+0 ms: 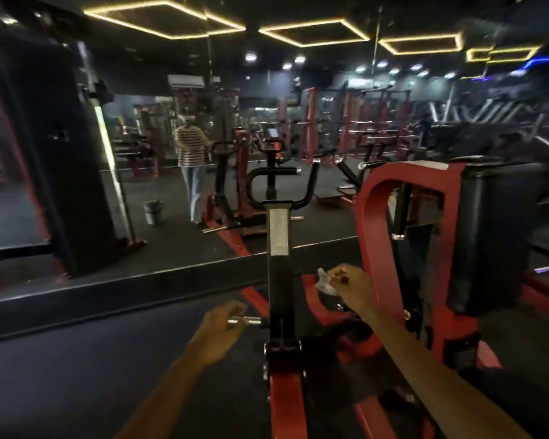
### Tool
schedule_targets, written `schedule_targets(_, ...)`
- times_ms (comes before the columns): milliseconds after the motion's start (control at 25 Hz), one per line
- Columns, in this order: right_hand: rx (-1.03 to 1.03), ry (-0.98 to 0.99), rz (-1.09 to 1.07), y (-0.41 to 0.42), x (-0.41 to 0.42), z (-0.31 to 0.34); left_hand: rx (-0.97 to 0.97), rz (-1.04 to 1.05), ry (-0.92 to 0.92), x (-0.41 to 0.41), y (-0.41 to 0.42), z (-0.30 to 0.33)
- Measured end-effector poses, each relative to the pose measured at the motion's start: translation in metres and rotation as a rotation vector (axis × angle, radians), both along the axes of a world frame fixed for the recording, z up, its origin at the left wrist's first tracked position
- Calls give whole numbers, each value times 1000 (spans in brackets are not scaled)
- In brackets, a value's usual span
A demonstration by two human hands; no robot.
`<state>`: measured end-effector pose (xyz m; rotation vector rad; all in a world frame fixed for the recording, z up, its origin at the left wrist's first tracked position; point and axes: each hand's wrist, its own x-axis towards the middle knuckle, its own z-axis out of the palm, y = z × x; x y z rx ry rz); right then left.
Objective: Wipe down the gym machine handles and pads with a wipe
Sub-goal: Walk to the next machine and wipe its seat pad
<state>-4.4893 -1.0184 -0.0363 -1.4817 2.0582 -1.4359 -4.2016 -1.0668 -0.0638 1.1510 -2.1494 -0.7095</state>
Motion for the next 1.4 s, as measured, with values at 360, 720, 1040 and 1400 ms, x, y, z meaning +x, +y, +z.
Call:
schedule_targets(360,28,144,-193,-105,-48,17,-7,-337,97,-120,-179,49)
schedule_targets(720,38,576,-745,-137,-152,85,-208,-919,151,-323,-259,68)
schedule_targets(1040,413,846,-928,-187,-188,112,-790,-1067,245,-458,-319,169)
schedule_targets(1400,527,898,-948,-203,-217,96,-1085,-1185,358,-522,-329,147)
